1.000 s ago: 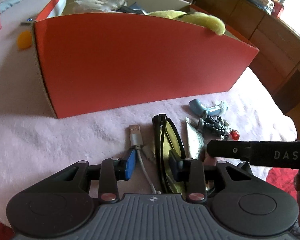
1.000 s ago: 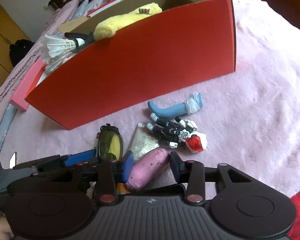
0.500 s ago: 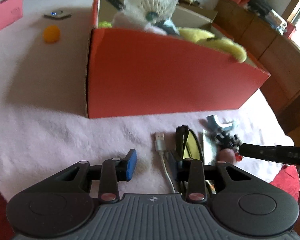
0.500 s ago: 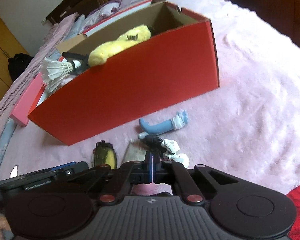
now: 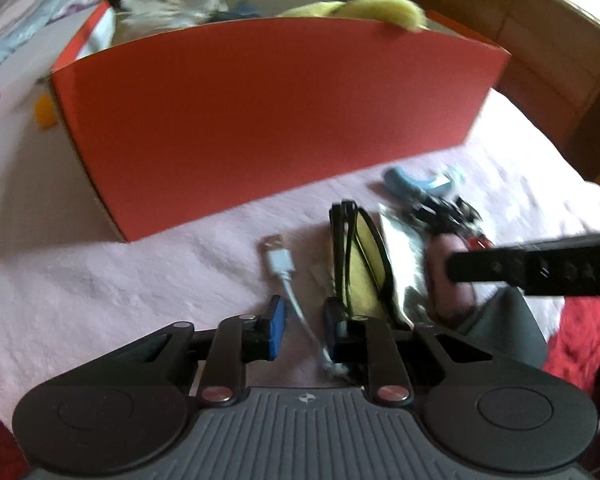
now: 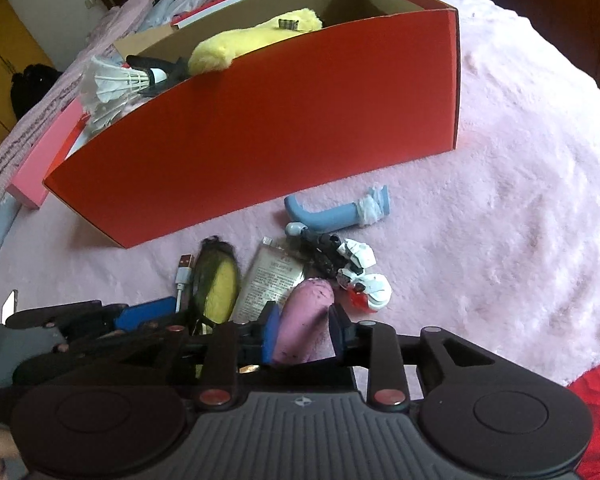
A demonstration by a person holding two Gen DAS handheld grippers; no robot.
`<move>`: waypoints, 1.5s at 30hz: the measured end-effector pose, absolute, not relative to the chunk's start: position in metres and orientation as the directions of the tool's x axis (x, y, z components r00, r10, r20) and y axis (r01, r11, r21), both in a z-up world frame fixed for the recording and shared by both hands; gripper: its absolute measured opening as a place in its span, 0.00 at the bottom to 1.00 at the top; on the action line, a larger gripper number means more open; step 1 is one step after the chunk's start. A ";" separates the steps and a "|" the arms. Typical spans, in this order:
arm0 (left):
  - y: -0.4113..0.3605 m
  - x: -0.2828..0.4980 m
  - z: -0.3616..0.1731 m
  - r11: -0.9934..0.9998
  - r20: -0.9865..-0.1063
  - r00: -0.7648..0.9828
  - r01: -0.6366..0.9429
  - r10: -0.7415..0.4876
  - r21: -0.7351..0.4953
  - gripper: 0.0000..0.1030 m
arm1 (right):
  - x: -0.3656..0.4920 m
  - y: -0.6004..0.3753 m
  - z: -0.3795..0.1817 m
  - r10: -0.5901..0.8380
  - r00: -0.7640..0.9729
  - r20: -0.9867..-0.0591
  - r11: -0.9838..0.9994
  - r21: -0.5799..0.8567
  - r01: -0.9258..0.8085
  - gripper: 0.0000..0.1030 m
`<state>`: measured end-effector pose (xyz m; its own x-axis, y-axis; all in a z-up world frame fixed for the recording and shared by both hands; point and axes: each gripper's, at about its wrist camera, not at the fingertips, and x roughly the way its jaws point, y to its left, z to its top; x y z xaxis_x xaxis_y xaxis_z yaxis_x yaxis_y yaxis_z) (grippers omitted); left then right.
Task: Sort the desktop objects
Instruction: 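Close the right tool on the pink roll while the left grasps the white cable, then lift the pink roll with the right tool while the left lifts the cable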
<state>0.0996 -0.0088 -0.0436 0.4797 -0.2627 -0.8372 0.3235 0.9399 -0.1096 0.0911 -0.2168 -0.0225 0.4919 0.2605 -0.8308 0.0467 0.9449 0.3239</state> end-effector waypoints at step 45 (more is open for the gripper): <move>0.015 0.096 -0.041 0.950 -0.822 0.491 0.252 -0.289 -0.183 0.10 | 0.098 -0.210 -0.035 0.306 0.501 -0.810 0.933 0.360 0.011 0.31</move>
<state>0.0958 0.0148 -0.0408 0.4910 -0.2887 -0.8219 0.2523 0.9502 -0.1831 0.0982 -0.2101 -0.0351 0.5007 0.3064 -0.8096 0.0109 0.9330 0.3598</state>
